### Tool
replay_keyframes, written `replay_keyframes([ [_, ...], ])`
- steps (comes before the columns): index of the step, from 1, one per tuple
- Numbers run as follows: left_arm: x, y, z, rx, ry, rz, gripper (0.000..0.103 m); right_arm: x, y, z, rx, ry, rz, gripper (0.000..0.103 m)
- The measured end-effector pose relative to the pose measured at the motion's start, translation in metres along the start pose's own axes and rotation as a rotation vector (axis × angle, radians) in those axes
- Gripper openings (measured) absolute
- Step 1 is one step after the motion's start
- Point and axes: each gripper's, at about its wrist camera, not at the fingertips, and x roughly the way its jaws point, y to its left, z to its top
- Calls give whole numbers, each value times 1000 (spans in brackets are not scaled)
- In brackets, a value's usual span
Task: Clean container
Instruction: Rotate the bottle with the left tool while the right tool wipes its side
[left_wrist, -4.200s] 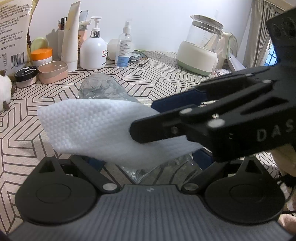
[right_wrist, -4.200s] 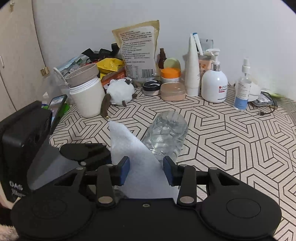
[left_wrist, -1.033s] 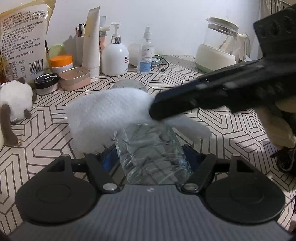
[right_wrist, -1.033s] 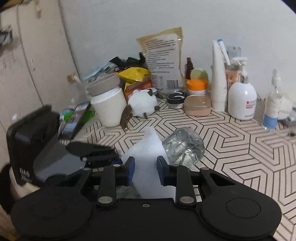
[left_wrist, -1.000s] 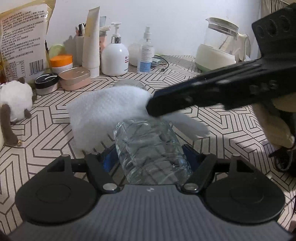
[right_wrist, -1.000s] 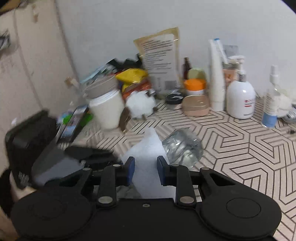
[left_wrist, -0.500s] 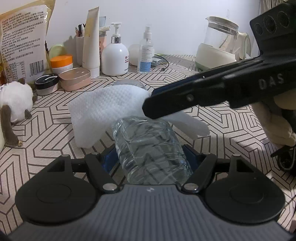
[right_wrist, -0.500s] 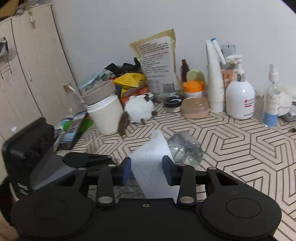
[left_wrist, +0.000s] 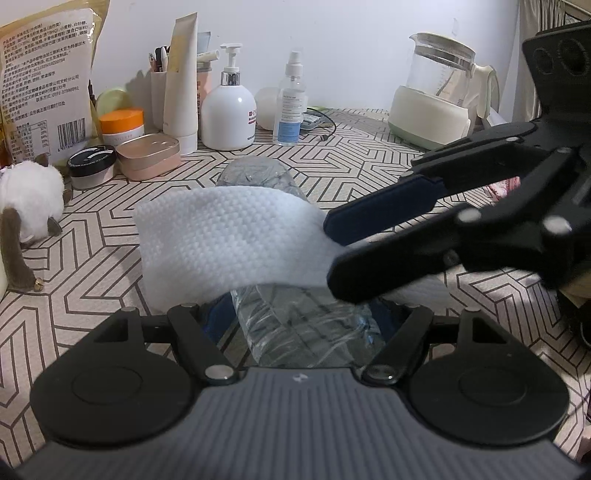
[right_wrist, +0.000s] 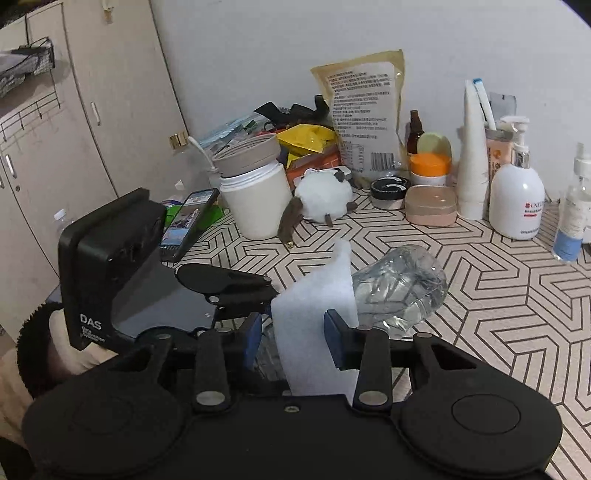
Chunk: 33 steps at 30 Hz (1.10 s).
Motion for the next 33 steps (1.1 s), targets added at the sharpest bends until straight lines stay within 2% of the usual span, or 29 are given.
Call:
replay_keyframes([
  [6, 0, 1, 1, -7, -2, -8, 74, -1, -17, 2, 78, 0, 23, 40],
  [8, 0, 1, 1, -5, -2, -8, 75, 1, -19, 1, 73, -2, -7, 37],
  [11, 1, 1, 1, 3, -1, -6, 75, 1, -26, 3, 121, -17, 0, 37],
  [12, 0, 1, 1, 2, -1, -7, 75, 2, -28, 3, 119, -16, -26, 37],
  [13, 0, 1, 1, 0, 0, -8, 75, 4, -29, 3, 118, -17, -49, 38],
  [17, -1, 1, 1, -1, -1, -12, 75, 4, -34, 2, 142, -29, -50, 38],
  [19, -1, 1, 1, -3, -1, -14, 75, 4, -34, 1, 143, -29, -49, 42],
  [22, -1, 2, 1, -5, -1, -19, 76, 3, -35, -1, 161, -16, -16, 44],
  [27, -1, 5, 2, -17, -4, -37, 77, 2, -27, -1, 132, -3, -19, 44],
  [30, -1, 5, 2, -19, -4, -39, 77, 0, -22, -2, 121, 20, 21, 45],
  [33, 0, 6, 2, -20, -3, -39, 77, -1, -17, -2, 84, 22, 3, 45],
])
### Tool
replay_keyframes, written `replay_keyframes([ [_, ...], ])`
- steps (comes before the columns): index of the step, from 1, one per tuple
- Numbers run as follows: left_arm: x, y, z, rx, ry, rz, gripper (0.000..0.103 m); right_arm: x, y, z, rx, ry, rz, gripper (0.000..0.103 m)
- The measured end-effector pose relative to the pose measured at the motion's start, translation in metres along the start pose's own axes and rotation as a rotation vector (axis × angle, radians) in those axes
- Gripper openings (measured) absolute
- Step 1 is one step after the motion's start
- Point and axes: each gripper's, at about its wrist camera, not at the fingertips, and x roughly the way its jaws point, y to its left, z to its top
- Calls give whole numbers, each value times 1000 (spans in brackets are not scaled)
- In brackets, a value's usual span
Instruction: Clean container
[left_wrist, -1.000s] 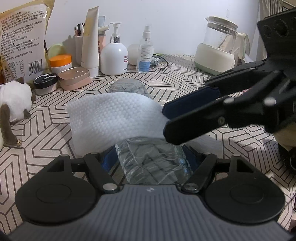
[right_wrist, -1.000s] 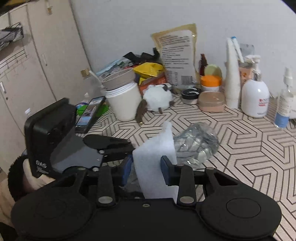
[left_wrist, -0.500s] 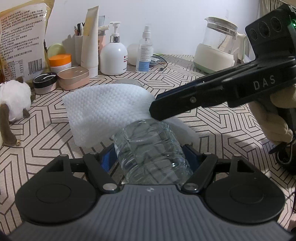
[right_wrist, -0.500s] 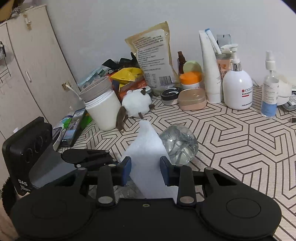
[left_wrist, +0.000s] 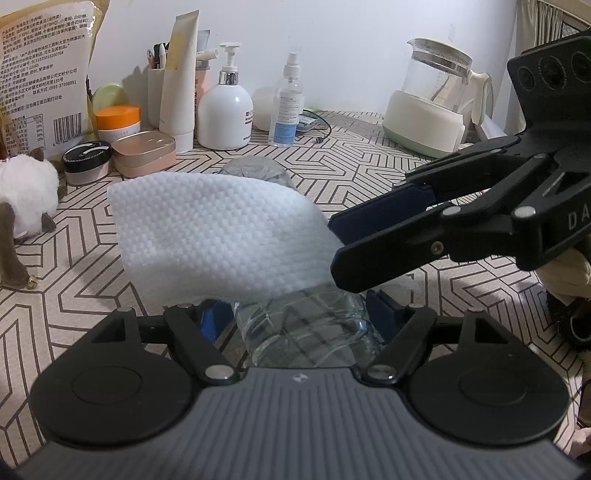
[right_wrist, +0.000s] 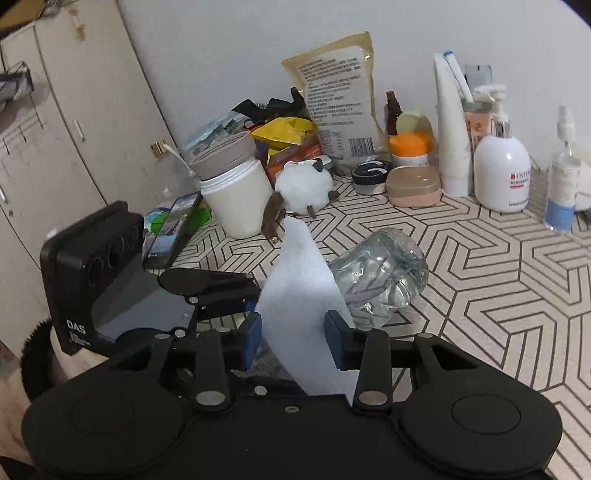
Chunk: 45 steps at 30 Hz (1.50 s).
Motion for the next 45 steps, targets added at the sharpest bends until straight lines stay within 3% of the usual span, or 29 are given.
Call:
replay_keyframes([
  [4, 1, 0, 0, 4, 2, 2, 77, -1, -6, 0, 18, -7, 12, 42],
  [7, 1, 0, 0, 4, 3, 3, 78, -2, -16, 2, 44, -29, -37, 38],
  [12, 2, 3, 0, 5, 3, 0, 79, -2, -35, 4, 129, -45, -13, 10],
  [18, 3, 6, 0, -1, 3, -9, 81, -18, -43, 7, 136, -100, -48, 8],
  [24, 4, 7, 0, -7, -2, 2, 80, -38, -46, 4, 92, -92, 5, 8],
  [28, 4, 12, 1, -48, -17, 10, 75, -21, -39, -6, -67, 57, -77, 10],
  [32, 5, 11, 1, -48, -17, 15, 75, -2, -48, -7, -31, 96, -84, 17],
  [34, 4, 11, 1, -53, -18, 11, 75, 3, -49, -7, -20, 94, -87, 43],
  [36, 4, 12, 1, -59, -19, 7, 75, 9, -48, -8, -31, 93, -120, 51],
  [37, 4, 12, 1, -63, -19, 4, 75, 14, -46, -9, -58, 103, -152, 51],
  [39, 3, 14, 2, -74, -22, -4, 75, 17, -38, -12, -140, 101, -238, 48],
  [42, 3, 16, 2, -89, -24, -15, 75, 4, -36, -9, -170, 48, -305, 11],
  [44, 3, 17, 2, -94, -25, -17, 75, -9, -31, -5, -213, -6, -378, 10],
  [45, 3, 17, 2, -97, -25, -19, 75, -12, -26, -6, -264, -14, -456, 10],
])
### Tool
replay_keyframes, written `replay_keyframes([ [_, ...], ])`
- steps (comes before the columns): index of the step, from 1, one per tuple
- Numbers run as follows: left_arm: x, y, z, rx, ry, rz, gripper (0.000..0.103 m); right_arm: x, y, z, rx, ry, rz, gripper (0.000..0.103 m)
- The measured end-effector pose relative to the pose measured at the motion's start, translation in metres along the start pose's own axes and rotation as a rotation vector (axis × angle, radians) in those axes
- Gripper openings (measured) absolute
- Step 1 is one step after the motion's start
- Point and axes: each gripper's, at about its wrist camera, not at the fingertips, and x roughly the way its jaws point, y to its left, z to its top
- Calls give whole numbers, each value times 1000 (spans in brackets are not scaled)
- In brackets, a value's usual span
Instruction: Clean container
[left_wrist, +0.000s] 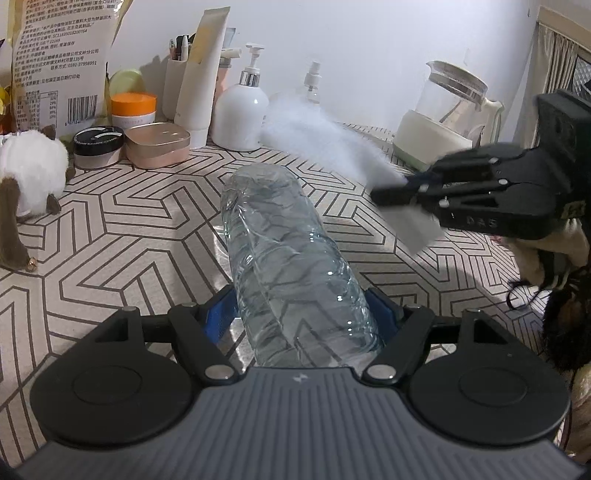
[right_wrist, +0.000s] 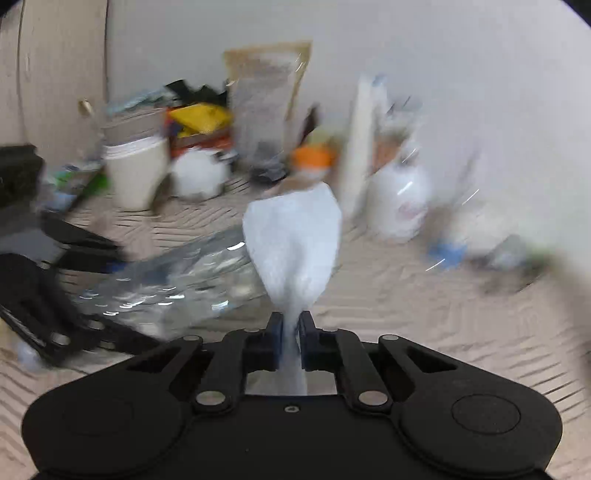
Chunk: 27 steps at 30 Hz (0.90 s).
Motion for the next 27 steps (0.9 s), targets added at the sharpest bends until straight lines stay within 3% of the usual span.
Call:
replay_keyframes([
  [2, 0, -1, 0, 1, 0, 1, 75, -1, 6, 0, -76, 14, -150, 10],
  [3, 0, -1, 0, 4, 0, 3, 75, 2, 7, 0, -93, 30, -181, 10],
  [6, 1, -1, 0, 3, 0, 2, 75, 9, 18, -3, -166, 104, -182, 10],
  [12, 1, -2, 0, 11, 1, 8, 75, 4, 68, -15, -578, 291, -203, 10],
  [14, 1, -1, 0, 11, 1, 8, 75, -4, 76, -10, -597, 306, -82, 10],
  [19, 0, 1, -1, 5, -1, 6, 73, -10, 66, 21, -356, 196, 284, 10],
  [23, -1, 13, 1, -41, -6, -41, 74, 0, 42, 36, -226, 192, 434, 10],
  [27, 0, 7, 0, -11, -3, -24, 74, 13, 6, 41, -18, 174, 598, 11],
])
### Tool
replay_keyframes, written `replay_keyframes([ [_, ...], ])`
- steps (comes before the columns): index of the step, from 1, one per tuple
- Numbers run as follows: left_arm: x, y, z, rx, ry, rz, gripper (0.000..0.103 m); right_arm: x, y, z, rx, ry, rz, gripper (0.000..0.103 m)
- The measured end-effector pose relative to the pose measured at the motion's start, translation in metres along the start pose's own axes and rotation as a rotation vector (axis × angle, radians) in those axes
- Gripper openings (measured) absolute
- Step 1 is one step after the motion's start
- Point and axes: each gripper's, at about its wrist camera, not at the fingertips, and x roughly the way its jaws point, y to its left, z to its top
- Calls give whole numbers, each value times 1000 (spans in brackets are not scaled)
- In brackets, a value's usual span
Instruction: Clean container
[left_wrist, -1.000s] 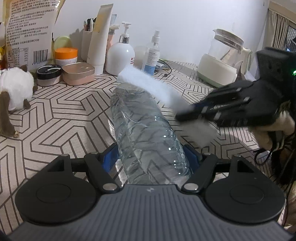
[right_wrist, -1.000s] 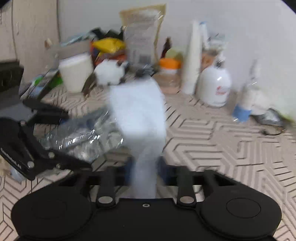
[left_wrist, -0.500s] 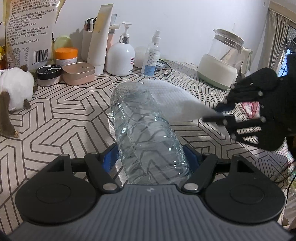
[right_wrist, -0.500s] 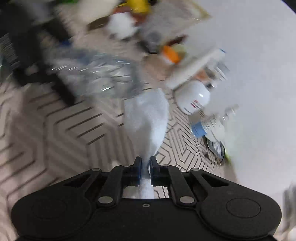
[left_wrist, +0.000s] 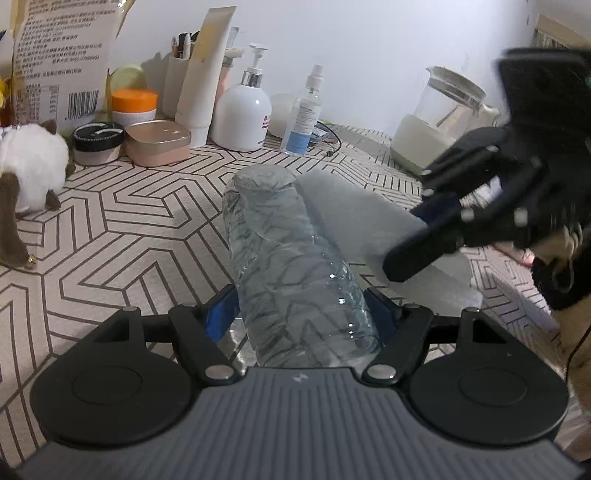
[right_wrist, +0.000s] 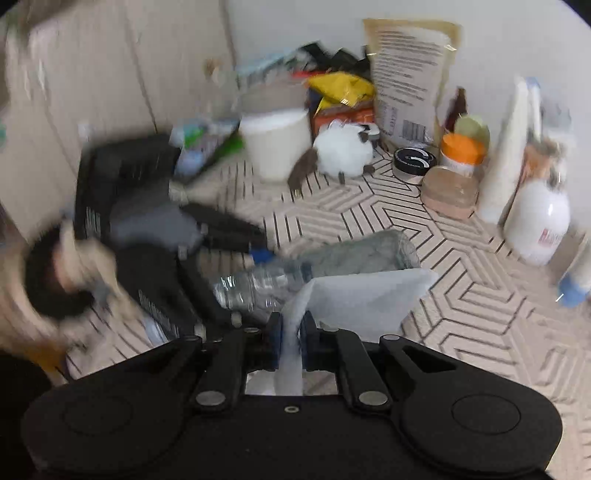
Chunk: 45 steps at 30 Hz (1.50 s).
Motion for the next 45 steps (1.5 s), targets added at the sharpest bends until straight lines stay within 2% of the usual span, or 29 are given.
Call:
replay_keyframes([
  [2, 0, -1, 0, 6, 1, 2, 74, 2, -18, 1, 113, -26, 104, 11],
  [5, 0, 1, 0, -3, 0, -4, 75, 14, -29, -1, 229, -77, 188, 10],
  [6, 0, 0, 0, 0, 0, -3, 75, 17, -32, -3, 263, -101, 214, 13],
  [11, 0, -1, 0, 6, 2, -1, 76, 26, -49, -2, 364, -181, 238, 9],
  [12, 0, -1, 0, 7, 3, 0, 76, 27, -51, -3, 380, -199, 221, 6],
  [17, 0, 0, 0, 5, 4, -2, 76, 22, -43, -3, 343, -294, 56, 6],
  [21, 1, -1, 0, 15, 5, 1, 78, 41, -31, -7, 326, -320, 136, 6],
  [22, 1, -2, 0, 18, 5, 1, 78, 44, -27, -6, 314, -296, 162, 7],
  [26, 2, -3, 0, 31, 9, 2, 79, 45, -5, -1, 214, -268, 71, 7],
  [29, 2, -4, -1, 32, 11, -3, 81, 40, -19, -6, 290, -264, 122, 6],
  [32, 3, -5, -1, 40, 13, -1, 82, 35, -19, -6, 257, -262, 91, 1],
  [35, 3, -5, -1, 38, 13, -2, 82, 32, 6, -4, 124, -258, -31, 1],
  [36, 3, -5, -1, 39, 13, -1, 82, 33, 17, -3, 70, -253, -77, 7],
  [37, 3, -5, -1, 41, 13, 0, 82, 30, 24, -4, 35, -248, -96, 19],
  [38, 3, -6, -2, 40, 12, 0, 82, 28, 28, -4, 19, -244, -94, 27],
  [39, 3, -7, -2, 40, 11, -1, 82, 26, 31, -3, 16, -239, -75, 42],
  [40, 3, -8, -3, 40, 9, -1, 81, 22, 31, -4, 15, -235, -61, 49],
  [42, 3, -8, -3, 36, 9, -5, 81, 14, 33, -5, 3, -217, -70, 50],
  [45, 3, -10, -3, 37, 9, -3, 81, 5, 36, -9, -44, -208, -139, 51],
])
